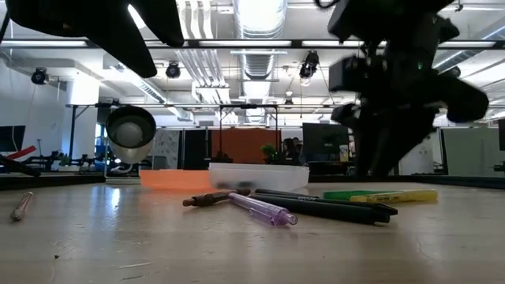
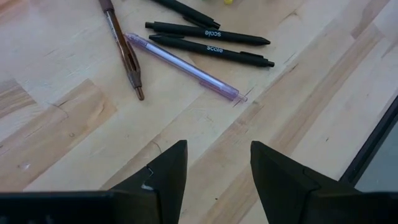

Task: Pick & place school supplies into a supply box
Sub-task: Put the green pen into the orange supply box

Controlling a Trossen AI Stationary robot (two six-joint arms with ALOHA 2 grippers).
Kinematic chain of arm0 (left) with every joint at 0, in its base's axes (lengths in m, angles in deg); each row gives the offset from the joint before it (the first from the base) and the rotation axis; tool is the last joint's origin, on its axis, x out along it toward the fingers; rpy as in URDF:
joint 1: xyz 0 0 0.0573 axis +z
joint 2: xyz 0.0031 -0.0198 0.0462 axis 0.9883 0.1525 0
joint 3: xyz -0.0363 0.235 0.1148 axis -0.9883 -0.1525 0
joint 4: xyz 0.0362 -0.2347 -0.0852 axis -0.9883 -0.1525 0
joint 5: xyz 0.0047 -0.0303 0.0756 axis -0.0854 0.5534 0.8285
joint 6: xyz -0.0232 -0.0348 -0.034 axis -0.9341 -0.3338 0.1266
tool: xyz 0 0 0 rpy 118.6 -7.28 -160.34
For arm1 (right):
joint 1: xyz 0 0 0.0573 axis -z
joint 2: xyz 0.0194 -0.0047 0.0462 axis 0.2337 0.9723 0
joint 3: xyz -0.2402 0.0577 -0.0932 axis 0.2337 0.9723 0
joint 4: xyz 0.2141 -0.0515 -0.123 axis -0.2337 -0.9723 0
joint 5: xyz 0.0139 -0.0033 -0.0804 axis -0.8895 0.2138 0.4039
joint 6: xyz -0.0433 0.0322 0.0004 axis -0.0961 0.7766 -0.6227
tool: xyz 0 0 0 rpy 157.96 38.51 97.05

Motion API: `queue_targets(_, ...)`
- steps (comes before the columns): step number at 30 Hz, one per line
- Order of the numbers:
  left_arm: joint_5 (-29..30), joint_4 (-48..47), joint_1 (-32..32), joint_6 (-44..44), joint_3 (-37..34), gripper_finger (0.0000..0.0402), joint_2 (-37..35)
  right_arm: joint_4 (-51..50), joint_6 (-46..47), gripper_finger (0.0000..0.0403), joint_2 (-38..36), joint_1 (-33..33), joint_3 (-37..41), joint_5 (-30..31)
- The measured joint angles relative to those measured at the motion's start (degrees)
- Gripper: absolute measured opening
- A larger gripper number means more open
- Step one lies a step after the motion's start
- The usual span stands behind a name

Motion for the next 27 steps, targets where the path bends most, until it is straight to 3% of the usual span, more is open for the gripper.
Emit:
queue_targets(10, 0.0, 0.3, 0.0, -1.2, -0.8, 0.0158, 0.0, 2.7, 0.4, 0.0143, 5.5, 0.2, -0.1, -0.3)
queue_targets(14, 0.0, 0.4, 0.0, -1.2, -0.8, 0.0158, 0.0, 2.6, -0.9, 0.0112, 5.7, 0.3, -0.1, -0.3)
queue_targets(21, 0.0, 0.7, 0.0, -1.3, -0.8, 0.0158, 0.0, 1.6, -3.4, 0.0023, 5.8, 0.4, -0.2, 0.7)
queue_targets(27, 0.0, 0.9, 0.0, -1.4, -0.8, 0.0158, 0.0, -3.1, -6.8, 0.0018, 0.4, 0.8, -1.6, 8.1)
